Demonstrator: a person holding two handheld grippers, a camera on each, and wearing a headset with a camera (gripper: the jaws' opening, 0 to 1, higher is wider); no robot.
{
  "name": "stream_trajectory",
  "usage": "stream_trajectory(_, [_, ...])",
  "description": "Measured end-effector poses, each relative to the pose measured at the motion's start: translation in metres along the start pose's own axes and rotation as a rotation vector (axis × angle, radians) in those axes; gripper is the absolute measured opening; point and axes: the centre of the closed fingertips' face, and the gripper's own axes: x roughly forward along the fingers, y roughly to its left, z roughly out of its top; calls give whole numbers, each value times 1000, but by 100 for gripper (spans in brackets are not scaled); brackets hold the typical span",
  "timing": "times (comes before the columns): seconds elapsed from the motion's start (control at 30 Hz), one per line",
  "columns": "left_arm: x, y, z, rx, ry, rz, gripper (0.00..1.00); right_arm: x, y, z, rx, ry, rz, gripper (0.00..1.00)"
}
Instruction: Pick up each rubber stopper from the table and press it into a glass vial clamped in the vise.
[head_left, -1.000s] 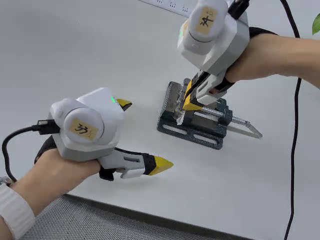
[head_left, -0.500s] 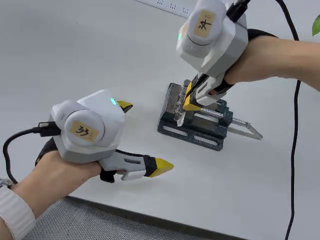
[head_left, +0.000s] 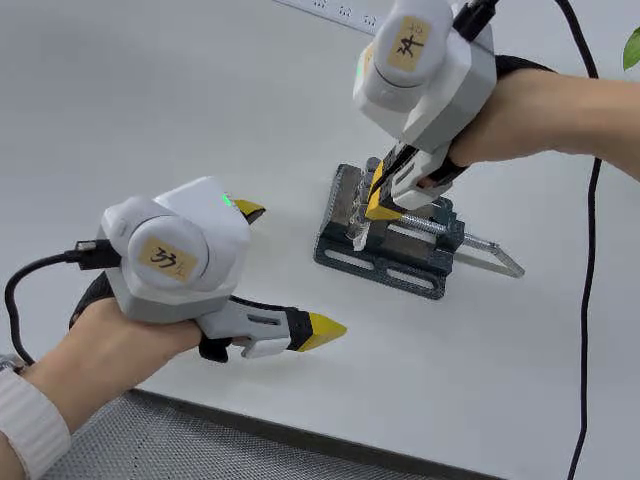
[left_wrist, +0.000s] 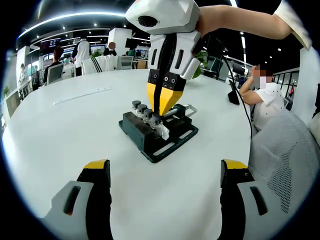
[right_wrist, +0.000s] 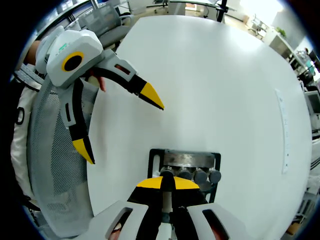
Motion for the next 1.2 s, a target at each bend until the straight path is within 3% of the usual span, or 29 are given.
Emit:
stream_trajectory(0.4, [1,-1,0,-1,0,-6,90,1,0,1,25,5,-11,1])
stream_trajectory(0.83, [1,-1,-1,-2,1,-4,90,2,-1,1,80,8,15,0])
stream_trajectory(1.2, [2,0,-1,-3,0,-5,90,5,-2,1,43,64,8,0])
